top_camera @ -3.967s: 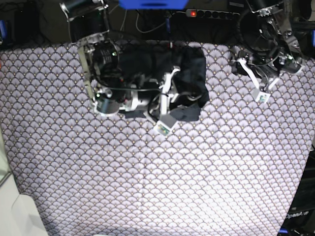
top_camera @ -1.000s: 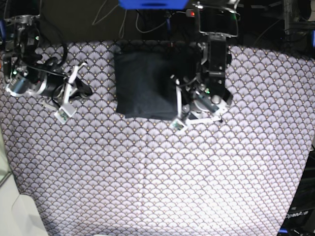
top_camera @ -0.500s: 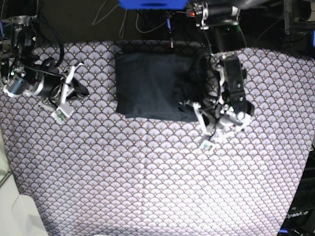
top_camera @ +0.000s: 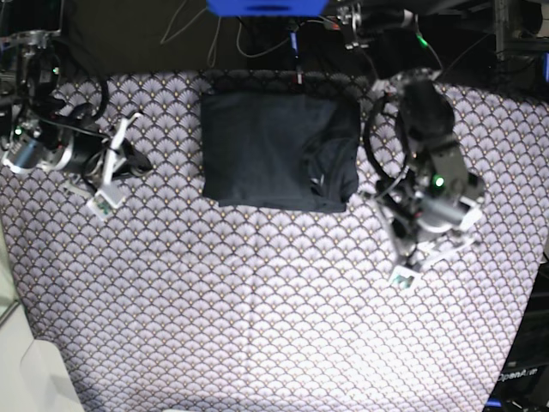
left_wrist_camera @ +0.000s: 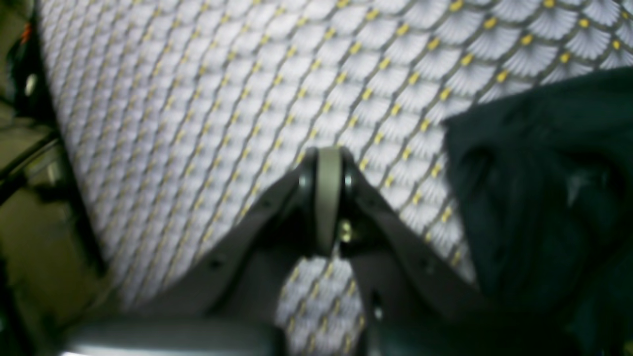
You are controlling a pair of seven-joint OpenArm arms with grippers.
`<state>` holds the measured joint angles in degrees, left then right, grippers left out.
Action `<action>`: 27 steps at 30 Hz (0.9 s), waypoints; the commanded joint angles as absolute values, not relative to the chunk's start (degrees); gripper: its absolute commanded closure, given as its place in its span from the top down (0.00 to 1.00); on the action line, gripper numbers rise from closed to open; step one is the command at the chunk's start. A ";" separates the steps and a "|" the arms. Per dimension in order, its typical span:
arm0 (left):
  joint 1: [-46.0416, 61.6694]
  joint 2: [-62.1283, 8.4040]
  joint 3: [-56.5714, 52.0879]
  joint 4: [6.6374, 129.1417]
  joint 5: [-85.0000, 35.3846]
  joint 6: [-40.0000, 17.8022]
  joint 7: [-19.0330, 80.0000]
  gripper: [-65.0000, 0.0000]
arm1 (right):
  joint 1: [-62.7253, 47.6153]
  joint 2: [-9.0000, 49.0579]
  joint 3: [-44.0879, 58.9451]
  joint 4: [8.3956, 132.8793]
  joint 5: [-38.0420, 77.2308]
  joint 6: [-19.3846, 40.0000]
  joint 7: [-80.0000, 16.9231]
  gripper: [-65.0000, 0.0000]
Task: Fold the T-shirt properly
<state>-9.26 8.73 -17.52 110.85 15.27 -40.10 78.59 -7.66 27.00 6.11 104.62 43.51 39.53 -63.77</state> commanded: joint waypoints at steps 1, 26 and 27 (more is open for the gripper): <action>-8.48 9.00 -16.75 112.40 14.64 -40.00 80.00 0.00 | -6.99 28.26 6.64 105.54 44.00 40.00 -62.29 0.00; 18.59 -1.01 -5.67 115.74 6.11 -40.00 80.00 0.00 | -7.87 29.14 6.64 105.45 44.00 40.00 -60.97 0.00; 18.59 -0.92 -4.70 115.74 6.11 -40.00 80.00 0.00 | -8.04 29.14 6.64 105.45 44.00 40.00 -60.97 0.00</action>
<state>18.79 -1.08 -4.97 114.85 6.46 -40.10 80.40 -8.49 28.38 6.17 104.57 43.27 39.57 -61.87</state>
